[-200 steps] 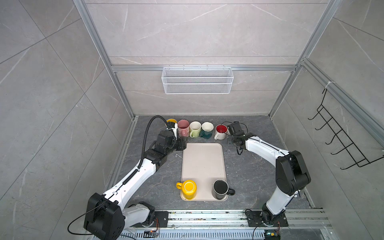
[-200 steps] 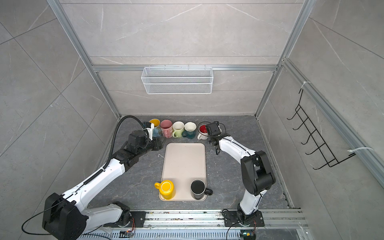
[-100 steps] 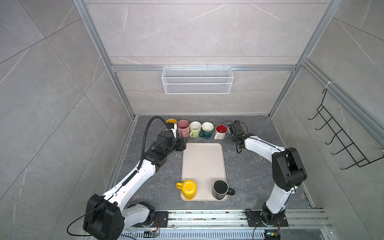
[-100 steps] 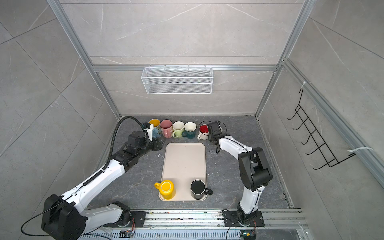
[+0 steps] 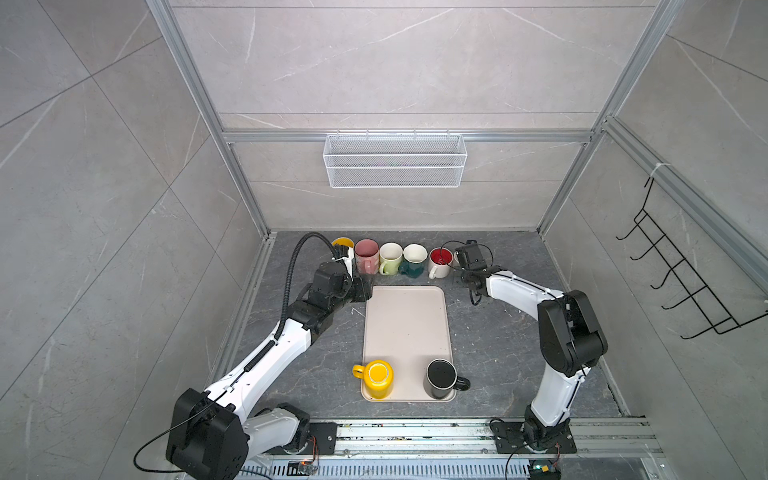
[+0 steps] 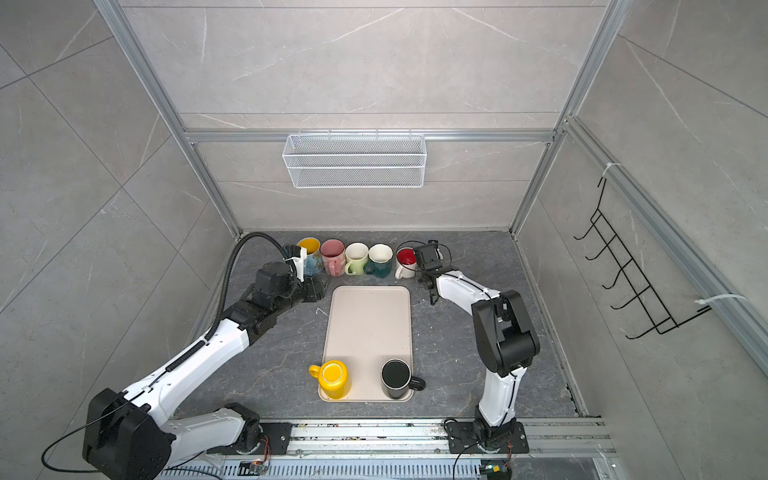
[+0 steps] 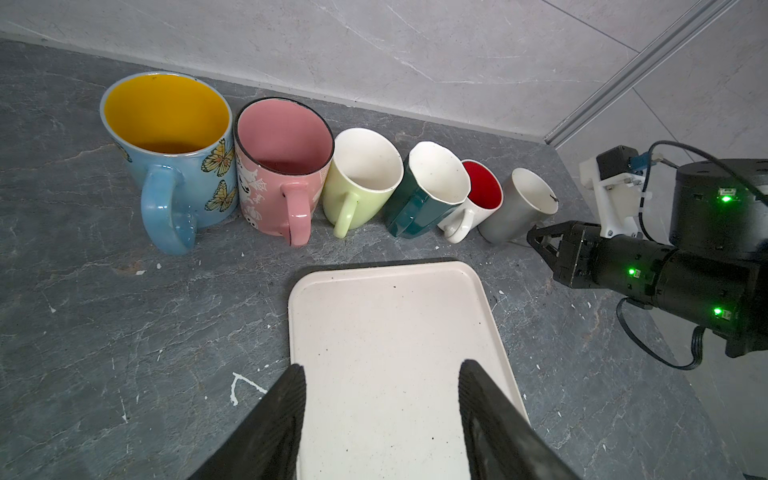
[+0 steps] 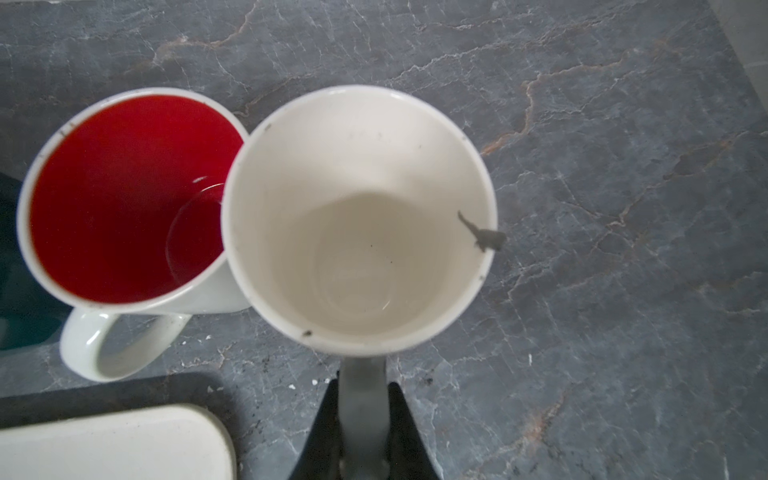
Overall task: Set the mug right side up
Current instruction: 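Carry the grey mug with the right gripper beside the red-lined white mug and lower it, then open the right gripper and withdraw it while the left reaches toward the yellow mug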
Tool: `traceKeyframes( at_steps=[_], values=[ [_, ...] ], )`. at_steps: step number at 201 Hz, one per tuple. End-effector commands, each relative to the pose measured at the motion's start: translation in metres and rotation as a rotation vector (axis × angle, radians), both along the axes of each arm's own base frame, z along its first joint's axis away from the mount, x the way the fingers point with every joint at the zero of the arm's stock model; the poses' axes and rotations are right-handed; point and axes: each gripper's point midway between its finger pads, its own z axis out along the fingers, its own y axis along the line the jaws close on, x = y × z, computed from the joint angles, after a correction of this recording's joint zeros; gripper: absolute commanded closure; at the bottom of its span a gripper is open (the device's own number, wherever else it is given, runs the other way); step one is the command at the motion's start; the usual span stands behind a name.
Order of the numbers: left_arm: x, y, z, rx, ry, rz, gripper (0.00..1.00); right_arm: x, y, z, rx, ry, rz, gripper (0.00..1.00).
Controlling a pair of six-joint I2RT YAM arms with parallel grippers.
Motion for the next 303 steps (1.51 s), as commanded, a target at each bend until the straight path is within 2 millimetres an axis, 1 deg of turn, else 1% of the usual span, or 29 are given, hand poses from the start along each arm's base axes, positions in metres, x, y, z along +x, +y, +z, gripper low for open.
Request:
traceKeyframes(
  at_steps=[1, 62, 94, 130, 179, 232, 247, 260, 270, 285, 303],
  values=[
    [0.003, 0.004, 0.024, -0.028, -0.068, 0.021, 0.39, 0.013, 0.010, 0.008, 0.030, -0.040, 0.021, 1.00],
    [0.002, 0.005, 0.024, -0.028, -0.069, 0.021, 0.38, 0.007, 0.014, 0.000, 0.042, -0.019, 0.028, 1.00],
    [0.002, 0.005, 0.024, -0.027, -0.072, 0.019, 0.39, 0.005, 0.015, -0.002, 0.037, -0.015, 0.028, 0.89],
    [0.002, 0.006, 0.023, -0.021, -0.073, 0.024, 0.39, 0.001, 0.016, -0.003, 0.029, -0.011, 0.028, 0.81],
    [0.000, 0.007, 0.021, -0.017, -0.072, 0.026, 0.39, -0.002, 0.017, -0.004, 0.015, -0.006, 0.030, 0.76],
    [-0.002, 0.009, 0.022, -0.015, -0.078, 0.027, 0.38, -0.006, 0.017, -0.004, 0.008, -0.005, 0.022, 0.67],
    [-0.003, 0.010, 0.022, -0.014, -0.079, 0.029, 0.38, -0.007, 0.016, -0.002, 0.007, -0.008, 0.019, 0.61],
    [-0.003, 0.010, 0.023, -0.013, -0.082, 0.028, 0.38, -0.008, 0.016, 0.000, 0.006, -0.013, 0.015, 0.52],
    [-0.003, 0.010, 0.024, -0.011, -0.085, 0.028, 0.38, -0.010, 0.017, 0.003, 0.006, -0.023, 0.021, 0.48],
    [-0.005, 0.012, 0.025, 0.000, -0.088, 0.026, 0.38, -0.013, 0.020, 0.012, 0.010, -0.052, 0.039, 0.44],
    [-0.006, 0.016, 0.027, 0.019, -0.087, 0.036, 0.38, -0.016, 0.023, 0.023, 0.009, -0.073, 0.052, 0.42]
  ],
)
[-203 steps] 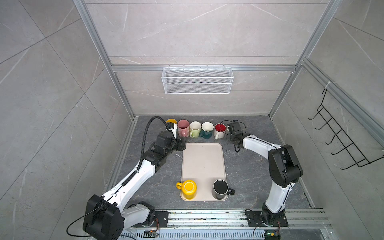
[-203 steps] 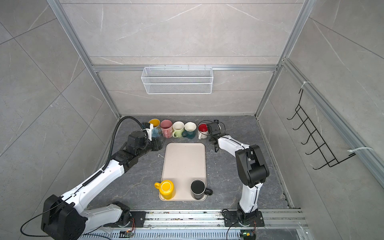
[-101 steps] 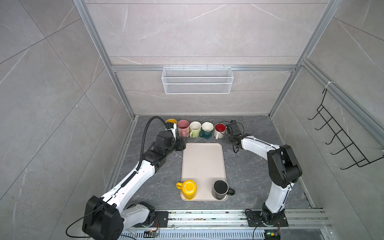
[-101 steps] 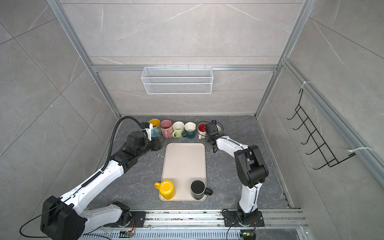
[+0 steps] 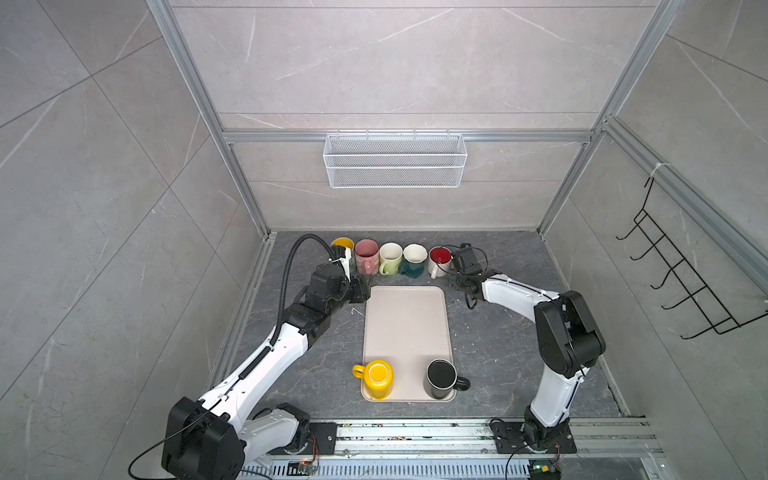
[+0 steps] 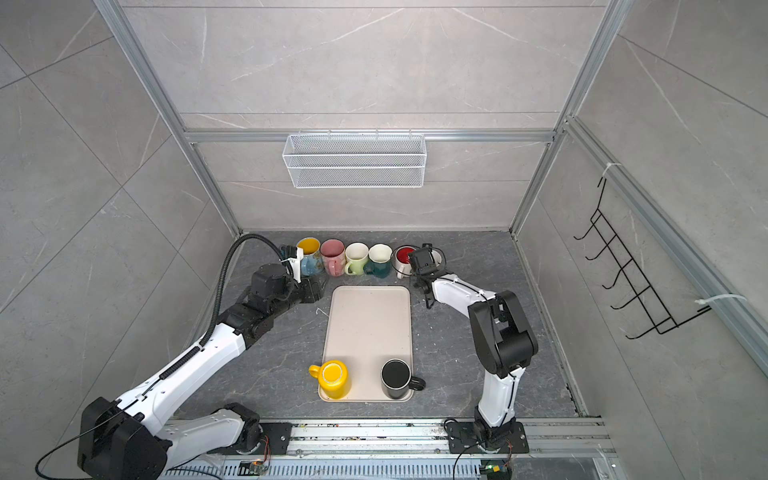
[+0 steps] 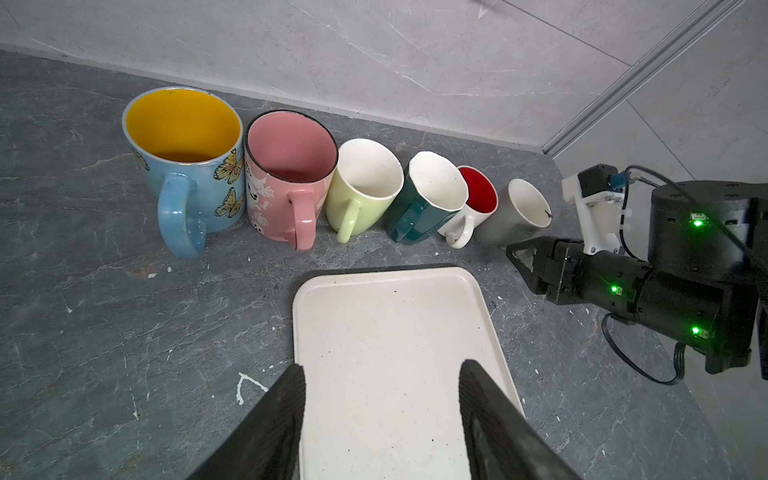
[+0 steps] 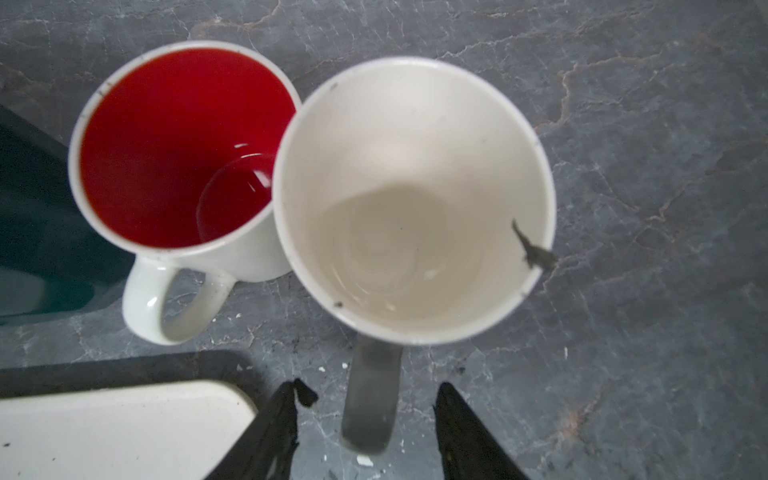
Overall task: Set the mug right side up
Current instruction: 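Open the right gripper and withdraw it while the left reaches toward the yellow mug, then grasp the yellow mug on the tray with the left gripper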
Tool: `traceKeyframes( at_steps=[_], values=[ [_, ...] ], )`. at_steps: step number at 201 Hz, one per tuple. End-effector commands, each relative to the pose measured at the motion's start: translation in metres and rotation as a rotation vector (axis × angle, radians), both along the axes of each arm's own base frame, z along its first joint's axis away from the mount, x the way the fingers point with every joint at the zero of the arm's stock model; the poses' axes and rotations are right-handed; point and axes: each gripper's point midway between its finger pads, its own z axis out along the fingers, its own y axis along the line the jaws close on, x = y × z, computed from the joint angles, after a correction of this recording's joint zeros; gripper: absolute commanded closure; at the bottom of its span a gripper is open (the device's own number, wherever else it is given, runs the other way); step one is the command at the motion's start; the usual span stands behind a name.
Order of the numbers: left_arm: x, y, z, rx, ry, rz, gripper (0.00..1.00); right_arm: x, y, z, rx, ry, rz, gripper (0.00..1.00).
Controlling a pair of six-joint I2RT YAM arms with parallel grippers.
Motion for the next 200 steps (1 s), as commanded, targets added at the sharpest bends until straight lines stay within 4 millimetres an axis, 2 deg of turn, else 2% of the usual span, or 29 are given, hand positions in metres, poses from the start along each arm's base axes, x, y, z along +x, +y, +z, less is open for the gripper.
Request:
traceKeyframes(
  at_steps=[1, 38, 69, 109, 154, 200],
  values=[
    [-0.002, 0.008, 0.018, 0.014, -0.053, 0.016, 0.38, -0.003, 0.004, 0.030, 0.005, -0.073, 0.011, 0.42],
    [-0.006, 0.021, 0.019, 0.068, -0.025, 0.061, 0.37, -0.019, 0.008, 0.053, 0.013, -0.099, 0.017, 0.41],
    [-0.015, 0.048, 0.004, 0.176, 0.171, 0.193, 0.36, -0.043, 0.020, 0.067, 0.049, -0.102, 0.031, 0.41],
    [-0.043, 0.056, -0.018, 0.166, 0.432, 0.256, 0.35, -0.072, 0.051, 0.078, 0.090, -0.094, 0.092, 0.41],
    [-0.078, 0.054, -0.045, -0.071, 0.662, 0.390, 0.39, -0.094, 0.085, 0.092, 0.143, -0.079, 0.163, 0.41],
    [-0.118, 0.057, -0.064, -0.410, 0.868, 0.655, 0.43, -0.110, 0.101, 0.099, 0.198, -0.083, 0.198, 0.41]
  ],
)
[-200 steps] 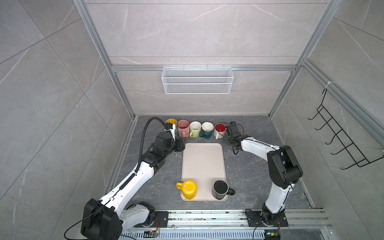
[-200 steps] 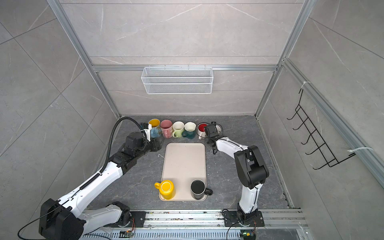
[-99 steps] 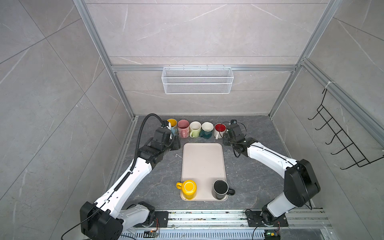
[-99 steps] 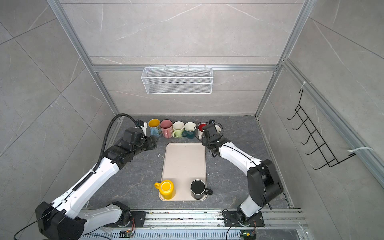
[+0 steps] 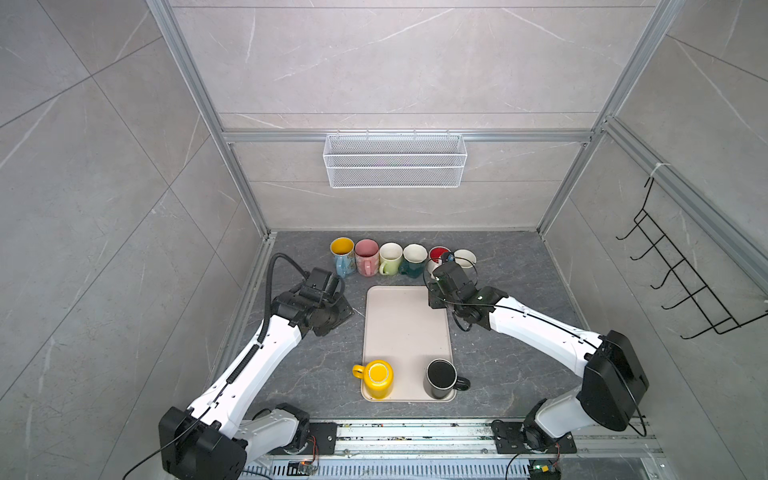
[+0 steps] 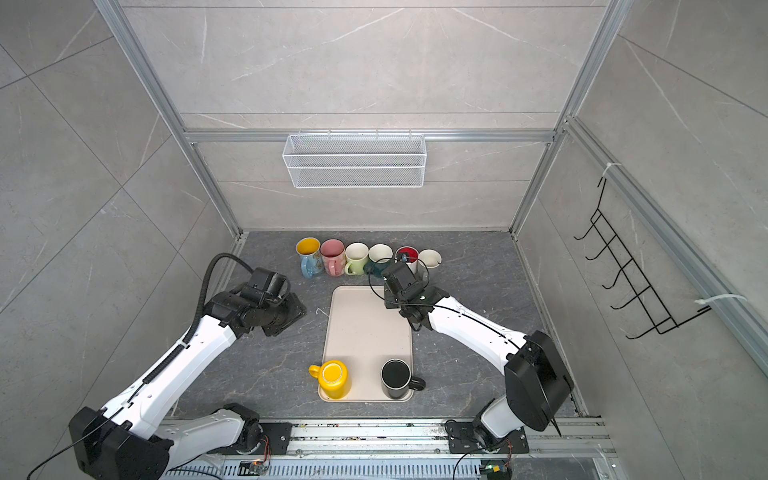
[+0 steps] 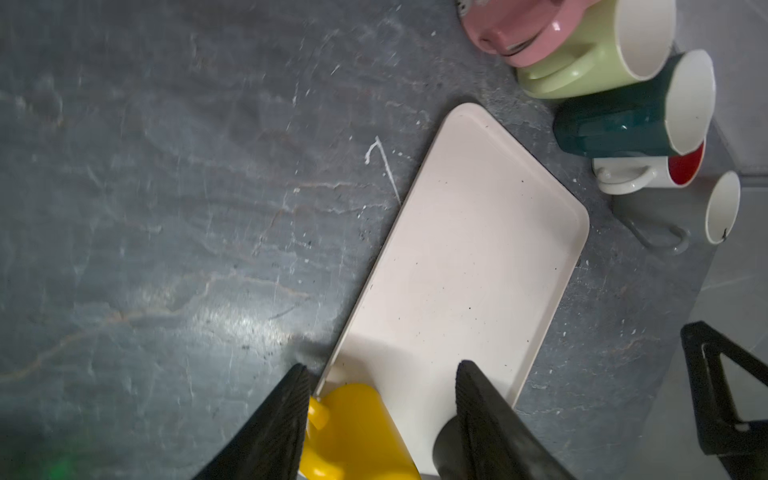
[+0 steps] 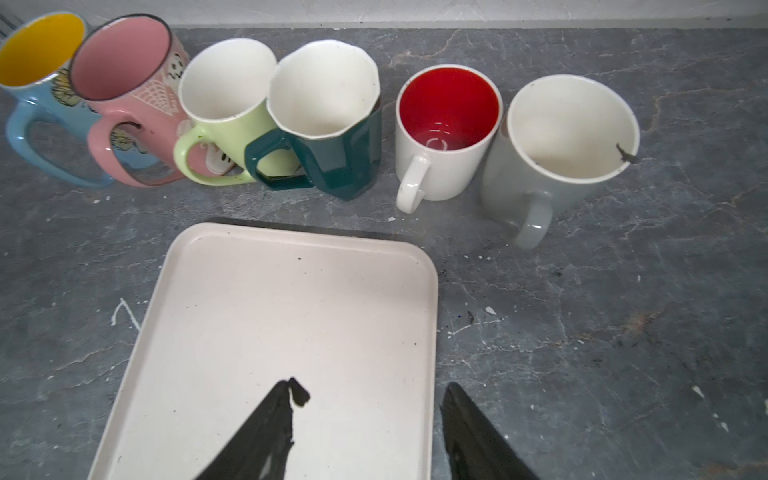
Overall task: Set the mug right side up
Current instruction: 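Grasp the yellow mug on the tray with the left gripper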
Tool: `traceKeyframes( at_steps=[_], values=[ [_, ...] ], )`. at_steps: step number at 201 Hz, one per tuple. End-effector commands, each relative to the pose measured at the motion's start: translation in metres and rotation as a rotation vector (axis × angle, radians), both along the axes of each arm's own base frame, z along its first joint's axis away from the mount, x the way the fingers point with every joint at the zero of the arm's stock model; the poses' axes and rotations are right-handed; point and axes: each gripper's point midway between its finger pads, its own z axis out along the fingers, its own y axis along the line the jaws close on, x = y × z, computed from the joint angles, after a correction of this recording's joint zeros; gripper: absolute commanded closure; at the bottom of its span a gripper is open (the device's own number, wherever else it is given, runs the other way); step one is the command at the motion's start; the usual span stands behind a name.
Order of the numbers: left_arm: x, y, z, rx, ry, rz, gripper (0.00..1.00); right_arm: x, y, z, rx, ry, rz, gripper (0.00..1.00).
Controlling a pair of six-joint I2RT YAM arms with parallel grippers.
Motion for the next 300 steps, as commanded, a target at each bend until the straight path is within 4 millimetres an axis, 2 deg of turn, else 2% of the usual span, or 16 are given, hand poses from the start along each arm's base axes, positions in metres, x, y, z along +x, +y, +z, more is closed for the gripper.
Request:
traceKeyframes(
  at_steps=[1, 36, 75, 143, 174, 214, 300],
  values=[
    [-0.028, -0.002, -0.004, -0.210, 0.119, 0.255, 0.43, -0.011, 0.004, 0.012, 0.050, 0.000, 0.002, 0.41],
    [-0.045, -0.017, -0.016, -0.400, 0.193, 0.353, 0.46, -0.022, 0.008, 0.006, 0.064, 0.021, 0.013, 0.41],
    [-0.069, -0.006, -0.029, -0.380, 0.281, 0.443, 0.47, -0.030, 0.008, -0.004, 0.039, 0.062, 0.013, 0.41],
    [-0.092, -0.017, -0.052, -0.343, 0.476, 0.425, 0.46, -0.031, 0.012, -0.006, 0.028, 0.079, 0.022, 0.41],
    [-0.092, -0.026, -0.060, -0.316, 0.531, 0.413, 0.46, -0.032, 0.015, -0.010, 0.026, 0.091, 0.026, 0.41],
    [-0.082, -0.046, -0.075, -0.396, 0.571, 0.402, 0.47, -0.034, 0.018, -0.012, 0.031, 0.100, 0.037, 0.41],
    [-0.082, -0.052, -0.085, -0.379, 0.622, 0.390, 0.49, -0.032, 0.021, -0.015, 0.030, 0.110, 0.044, 0.41]
  ],
)
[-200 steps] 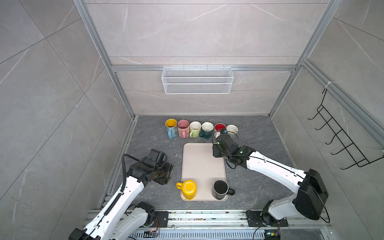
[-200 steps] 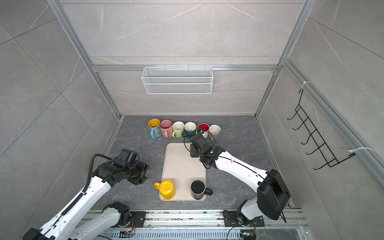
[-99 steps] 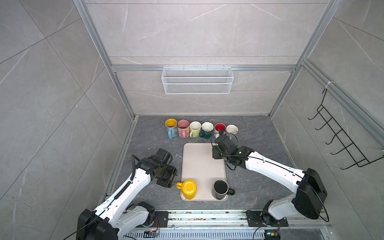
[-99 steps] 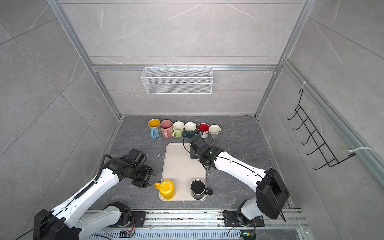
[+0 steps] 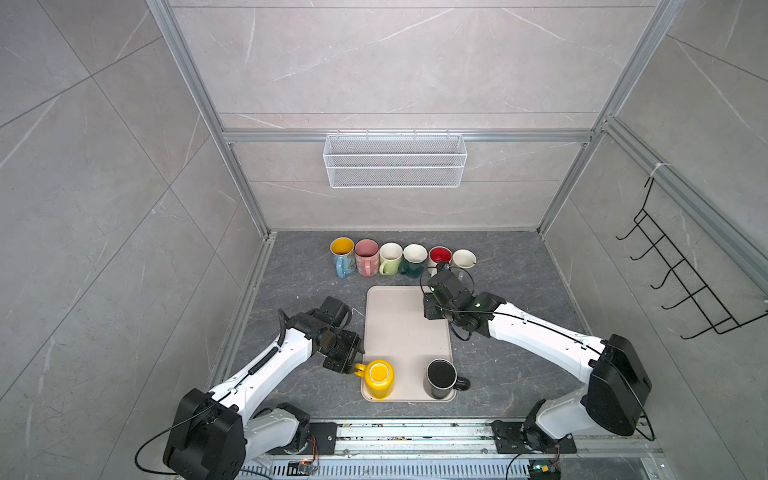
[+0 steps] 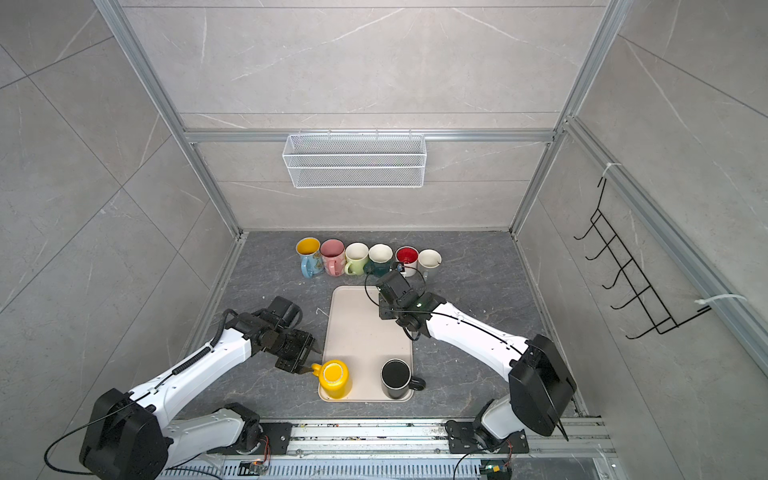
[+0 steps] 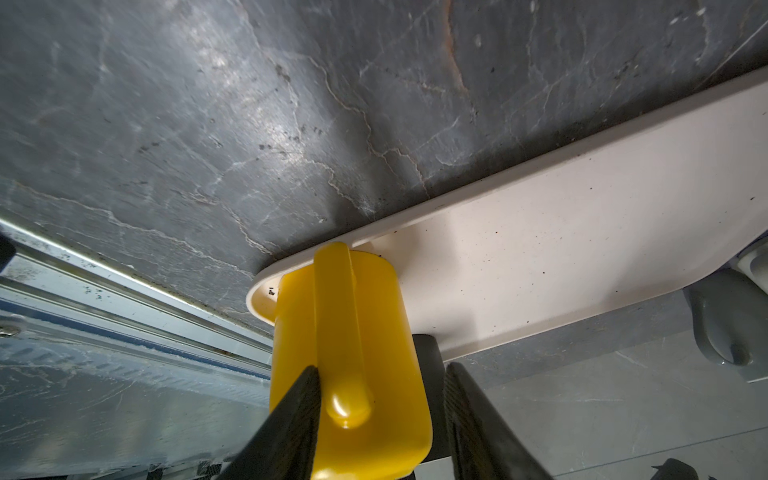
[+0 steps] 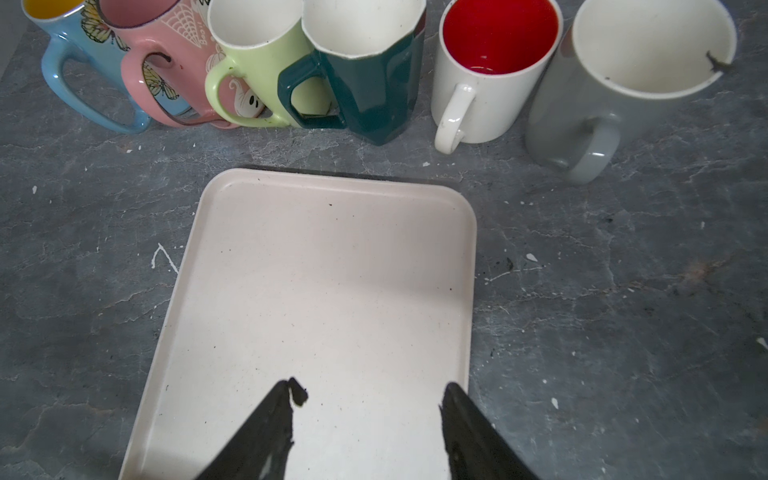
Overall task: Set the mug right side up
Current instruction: 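Grasp the yellow mug on the tray with the left gripper, then lift the yellow mug and tilt it upright with the left gripper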
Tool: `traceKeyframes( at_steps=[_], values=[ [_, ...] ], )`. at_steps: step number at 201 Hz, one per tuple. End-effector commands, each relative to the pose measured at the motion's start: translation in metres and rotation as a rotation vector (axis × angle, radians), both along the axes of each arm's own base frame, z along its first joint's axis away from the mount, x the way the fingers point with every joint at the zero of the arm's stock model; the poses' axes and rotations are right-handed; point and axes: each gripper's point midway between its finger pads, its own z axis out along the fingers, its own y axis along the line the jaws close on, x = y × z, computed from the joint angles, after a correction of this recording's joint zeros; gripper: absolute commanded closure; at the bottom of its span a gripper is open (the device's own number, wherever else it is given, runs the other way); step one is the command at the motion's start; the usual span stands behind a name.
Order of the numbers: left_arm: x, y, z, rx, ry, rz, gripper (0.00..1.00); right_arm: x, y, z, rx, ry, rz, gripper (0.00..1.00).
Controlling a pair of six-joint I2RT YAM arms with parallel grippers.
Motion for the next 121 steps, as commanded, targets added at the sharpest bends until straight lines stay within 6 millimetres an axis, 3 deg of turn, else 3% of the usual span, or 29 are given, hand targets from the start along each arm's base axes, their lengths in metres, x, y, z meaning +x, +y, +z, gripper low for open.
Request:
traceKeyframes(
  at_steps=[1, 121],
  values=[
    [-0.003, -0.006, 0.002, -0.026, 0.022, 0.000, 0.49, -0.001, 0.006, 0.000, 0.004, 0.015, 0.007, 0.41],
    [0.000, -0.024, -0.013, -0.068, 0.058, -0.043, 0.55, 0.000, 0.007, -0.004, -0.002, 0.024, 0.004, 0.41]
  ],
)
